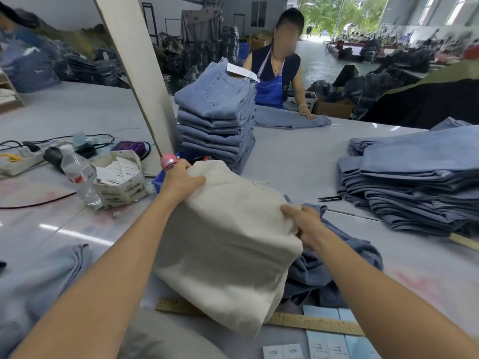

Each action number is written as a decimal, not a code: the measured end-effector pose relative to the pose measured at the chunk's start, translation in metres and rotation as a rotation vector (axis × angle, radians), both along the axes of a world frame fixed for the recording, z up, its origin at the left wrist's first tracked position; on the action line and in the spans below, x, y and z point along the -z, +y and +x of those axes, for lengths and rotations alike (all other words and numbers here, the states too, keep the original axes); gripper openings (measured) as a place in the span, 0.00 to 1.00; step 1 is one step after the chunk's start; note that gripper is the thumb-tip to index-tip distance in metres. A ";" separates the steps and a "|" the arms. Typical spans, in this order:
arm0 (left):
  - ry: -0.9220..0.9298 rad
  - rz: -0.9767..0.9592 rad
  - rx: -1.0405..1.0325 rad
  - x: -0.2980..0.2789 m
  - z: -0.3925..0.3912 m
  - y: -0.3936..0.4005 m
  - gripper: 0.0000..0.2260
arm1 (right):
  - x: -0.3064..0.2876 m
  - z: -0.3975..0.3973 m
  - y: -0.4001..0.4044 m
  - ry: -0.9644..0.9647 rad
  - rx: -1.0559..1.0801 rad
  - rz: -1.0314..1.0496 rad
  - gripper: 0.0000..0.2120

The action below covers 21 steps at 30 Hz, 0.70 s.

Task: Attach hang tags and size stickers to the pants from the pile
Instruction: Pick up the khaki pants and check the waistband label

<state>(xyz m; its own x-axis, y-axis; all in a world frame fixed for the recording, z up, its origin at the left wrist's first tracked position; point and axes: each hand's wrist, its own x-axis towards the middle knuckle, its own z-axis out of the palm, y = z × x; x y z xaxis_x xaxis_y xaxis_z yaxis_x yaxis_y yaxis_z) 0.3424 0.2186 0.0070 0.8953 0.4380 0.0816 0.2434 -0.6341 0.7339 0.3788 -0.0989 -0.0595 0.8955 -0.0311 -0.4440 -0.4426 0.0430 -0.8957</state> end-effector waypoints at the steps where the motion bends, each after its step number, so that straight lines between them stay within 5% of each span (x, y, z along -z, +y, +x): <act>1: 0.045 0.052 0.001 -0.002 0.004 -0.001 0.17 | 0.002 0.003 0.001 0.009 -0.033 -0.069 0.18; 7: 0.218 0.439 0.047 0.005 0.005 -0.015 0.23 | -0.003 0.030 0.012 -0.006 -0.058 -0.164 0.40; 10: -0.009 0.541 0.014 0.023 -0.016 -0.026 0.17 | -0.005 0.044 0.011 -0.134 -0.105 -0.581 0.23; 12: -0.257 0.702 -0.023 0.036 -0.034 -0.035 0.13 | -0.014 0.048 0.018 -0.162 -0.194 -0.697 0.26; 17: -0.701 0.807 -0.025 0.070 -0.055 -0.038 0.11 | -0.034 0.057 0.027 -0.030 -0.292 -0.412 0.34; 21: -0.861 0.798 0.096 0.090 -0.065 -0.038 0.10 | -0.033 0.056 0.030 -0.036 -0.287 -0.174 0.39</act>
<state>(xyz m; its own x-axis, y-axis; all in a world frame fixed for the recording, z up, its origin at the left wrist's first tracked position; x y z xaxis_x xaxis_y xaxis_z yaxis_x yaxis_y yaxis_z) 0.2777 0.1804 -0.0832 0.4374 -0.0770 0.8960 -0.2121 -0.9771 0.0196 0.4346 -0.0685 -0.0270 0.8939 0.1515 -0.4219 -0.3824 -0.2336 -0.8940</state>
